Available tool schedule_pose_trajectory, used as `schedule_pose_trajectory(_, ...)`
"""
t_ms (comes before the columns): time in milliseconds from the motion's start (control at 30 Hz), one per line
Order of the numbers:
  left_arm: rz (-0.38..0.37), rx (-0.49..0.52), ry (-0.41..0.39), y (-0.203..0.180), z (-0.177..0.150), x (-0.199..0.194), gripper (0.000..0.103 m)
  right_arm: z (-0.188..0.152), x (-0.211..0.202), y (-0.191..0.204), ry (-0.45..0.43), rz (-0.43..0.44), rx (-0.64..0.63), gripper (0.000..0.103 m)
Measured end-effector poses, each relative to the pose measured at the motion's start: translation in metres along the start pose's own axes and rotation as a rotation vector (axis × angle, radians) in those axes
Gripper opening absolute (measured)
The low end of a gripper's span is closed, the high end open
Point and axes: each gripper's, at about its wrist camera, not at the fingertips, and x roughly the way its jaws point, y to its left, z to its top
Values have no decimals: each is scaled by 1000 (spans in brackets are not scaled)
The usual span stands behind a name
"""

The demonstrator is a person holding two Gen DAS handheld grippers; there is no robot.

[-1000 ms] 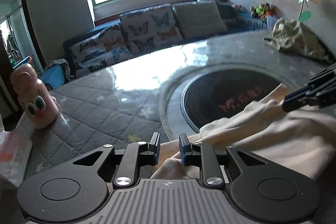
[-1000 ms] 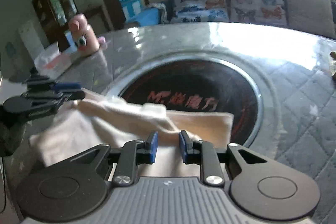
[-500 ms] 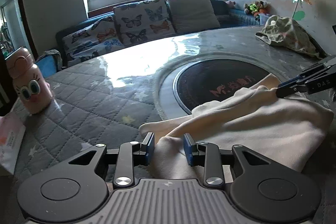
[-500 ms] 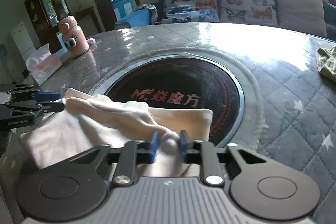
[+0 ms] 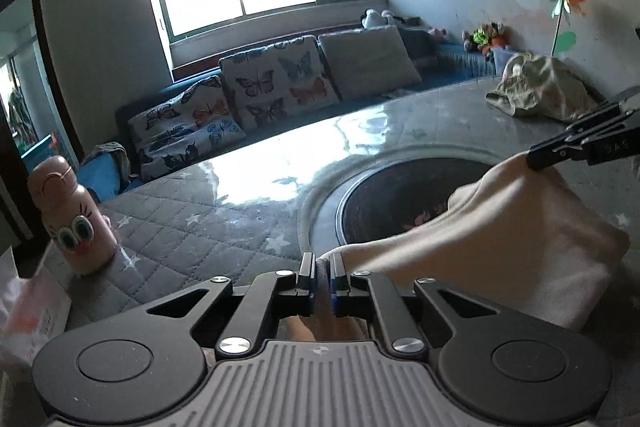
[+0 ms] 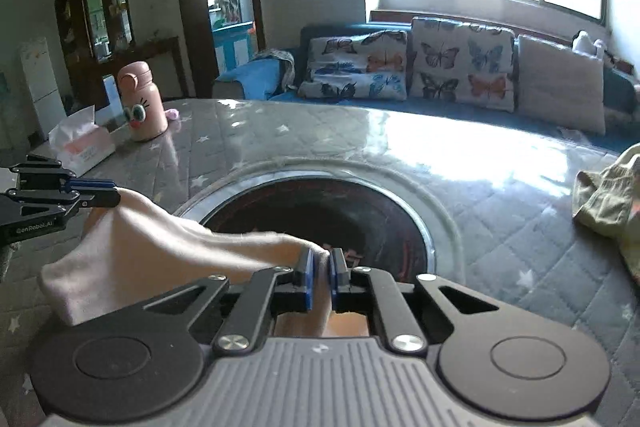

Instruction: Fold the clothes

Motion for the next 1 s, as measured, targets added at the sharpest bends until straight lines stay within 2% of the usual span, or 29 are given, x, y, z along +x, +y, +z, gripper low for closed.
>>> schedule_pose_trajectory(200,-3,16,88,-9,-12,27,13,-1,6,1,17,-17,-7,11)
schedule_pose_trajectory(300,-3,-1,76,-4,-8,21,16,-1,9,2,26,-25,-10,12)
schedule_pose_trajectory(500,-7,-6,23,-9,6,8,16,16,9,18,-9,24,-36,14)
schedule_pose_trajectory(600,-30,-5,24,-13,9,9,16,19,9,25,-17,41,-40,14)
schedule_pose_trajectory(800,-118,-2,64,-25,12,25,15,15,30,39,65,124,-53,14)
schedule_pose_trajectory(900,-147,5,97,-31,13,38,15,11,45,43,95,127,-53,14)
schedule_pose_trajectory(1000,-144,3,120,-30,14,49,16,11,60,40,114,124,-23,14)
